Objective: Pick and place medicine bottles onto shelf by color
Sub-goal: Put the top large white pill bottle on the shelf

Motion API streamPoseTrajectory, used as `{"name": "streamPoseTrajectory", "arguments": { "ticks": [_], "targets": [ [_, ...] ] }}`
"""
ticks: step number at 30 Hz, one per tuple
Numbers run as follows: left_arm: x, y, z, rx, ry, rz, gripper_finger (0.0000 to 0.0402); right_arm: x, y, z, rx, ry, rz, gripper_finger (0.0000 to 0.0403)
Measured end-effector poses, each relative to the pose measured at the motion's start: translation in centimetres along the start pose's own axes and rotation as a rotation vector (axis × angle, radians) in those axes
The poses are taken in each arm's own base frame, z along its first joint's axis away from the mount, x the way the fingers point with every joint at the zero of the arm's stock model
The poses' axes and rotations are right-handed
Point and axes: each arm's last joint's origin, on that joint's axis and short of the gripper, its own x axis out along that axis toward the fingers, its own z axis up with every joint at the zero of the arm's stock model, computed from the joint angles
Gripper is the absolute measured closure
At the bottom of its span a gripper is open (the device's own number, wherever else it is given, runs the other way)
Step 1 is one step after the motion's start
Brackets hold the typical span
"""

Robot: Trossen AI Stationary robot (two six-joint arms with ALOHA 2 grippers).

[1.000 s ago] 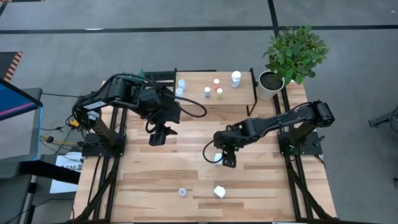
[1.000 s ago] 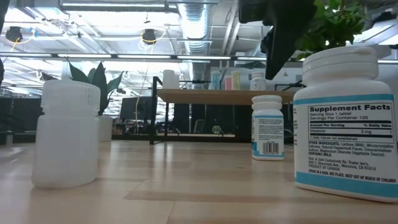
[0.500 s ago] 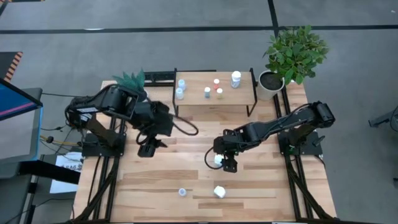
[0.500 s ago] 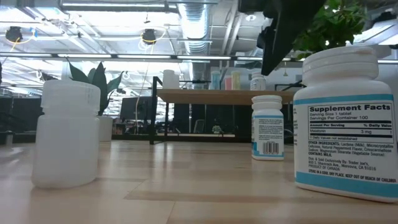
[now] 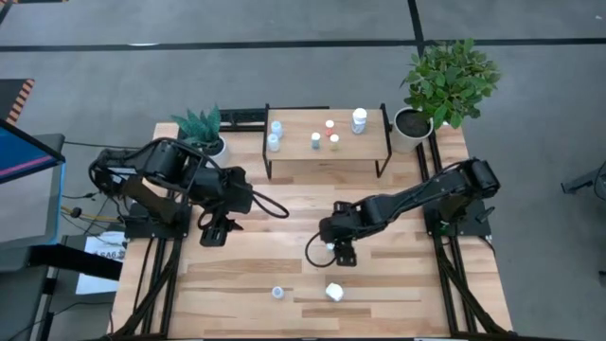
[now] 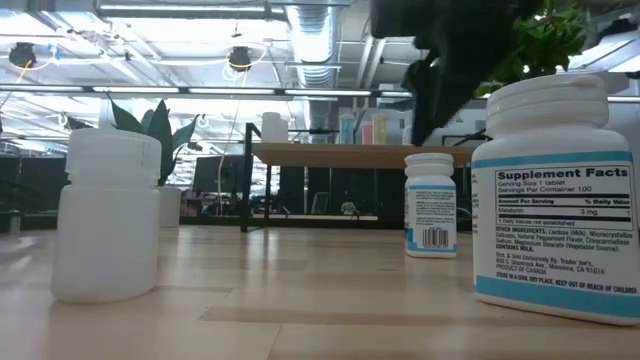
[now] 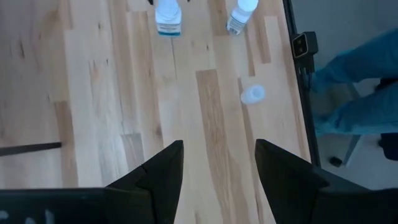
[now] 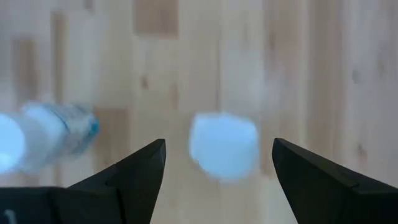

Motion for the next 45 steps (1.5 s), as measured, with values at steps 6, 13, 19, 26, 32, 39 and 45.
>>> {"name": "streamPoseTrajectory", "arguments": {
  "ticks": [6, 13, 19, 26, 32, 39, 45],
  "targets": [
    [0.0, 0.0, 0.0, 0.001, -0.001, 0.0, 0.0217, 1.4, 0.1, 0.2, -0.003, 0.022, -0.01, 0.0085],
    [0.0, 0.0, 0.0, 0.01, -0.001, 0.0, 0.0217, 3.2, 0.0, -0.2, -0.01, 0.099, -0.032, 0.0085],
    [0.0, 0.0, 0.0, 0.011, -0.001, 0.0, 0.0217, 3.3, 0.0, -0.1, -0.007, 0.088, -0.029, 0.0087],
    [0.0, 0.0, 0.0, 0.011, -0.001, 0.0, 0.0217, 3.3, 0.0, 0.0, -0.006, 0.085, -0.028, 0.0128],
    [0.0, 0.0, 0.0, 0.012, -0.001, 0.001, 0.0217, 3.2, -0.3, 0.0, 0.067, 0.086, -0.035, 0.0191],
    [0.0, 0.0, 0.0, 0.026, -0.001, 0.001, 0.0217, -2.2, -2.8, 0.8, 0.171, 0.093, -0.063, 0.0248],
    [0.0, 0.0, 0.0, 0.035, 0.0, 0.001, 0.0217, -10.7, -7.4, 1.1, 0.305, -0.062, -0.082, 0.0248]
  ]
}}
